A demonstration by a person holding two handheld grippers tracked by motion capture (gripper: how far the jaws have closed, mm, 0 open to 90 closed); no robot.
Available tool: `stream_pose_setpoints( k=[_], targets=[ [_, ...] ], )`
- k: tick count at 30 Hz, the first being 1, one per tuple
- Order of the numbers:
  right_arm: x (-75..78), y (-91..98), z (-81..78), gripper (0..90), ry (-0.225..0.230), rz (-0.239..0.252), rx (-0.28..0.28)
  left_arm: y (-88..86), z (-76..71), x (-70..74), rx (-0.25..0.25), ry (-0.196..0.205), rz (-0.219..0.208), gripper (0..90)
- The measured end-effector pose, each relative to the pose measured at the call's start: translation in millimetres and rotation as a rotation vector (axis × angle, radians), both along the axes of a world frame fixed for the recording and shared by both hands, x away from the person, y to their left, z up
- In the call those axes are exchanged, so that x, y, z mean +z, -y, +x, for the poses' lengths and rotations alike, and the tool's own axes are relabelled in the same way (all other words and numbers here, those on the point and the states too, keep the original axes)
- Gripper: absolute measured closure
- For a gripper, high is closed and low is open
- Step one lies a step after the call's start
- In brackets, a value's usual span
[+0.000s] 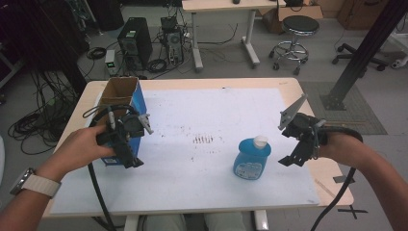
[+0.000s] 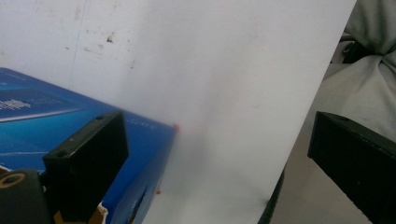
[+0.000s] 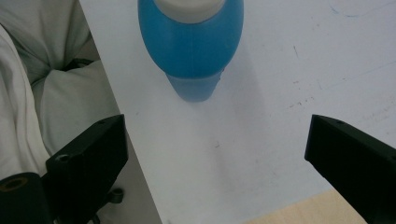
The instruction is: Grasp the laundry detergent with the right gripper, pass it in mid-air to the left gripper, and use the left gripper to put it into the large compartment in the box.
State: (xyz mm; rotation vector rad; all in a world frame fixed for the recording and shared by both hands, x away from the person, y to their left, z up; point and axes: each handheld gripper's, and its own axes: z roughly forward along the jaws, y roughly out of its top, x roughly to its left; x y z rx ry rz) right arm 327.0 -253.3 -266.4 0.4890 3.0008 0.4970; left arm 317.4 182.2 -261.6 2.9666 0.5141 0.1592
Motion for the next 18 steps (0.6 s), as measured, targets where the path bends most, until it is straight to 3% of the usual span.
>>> stream_pose_setpoints(
  k=[18],
  targets=[
    [-2.3,3.5,-1.5,5.9,0.015,0.039,-0.007,-0.8,-3.3,2.4,0.006,0.014,-0.011,5.8]
  ],
)
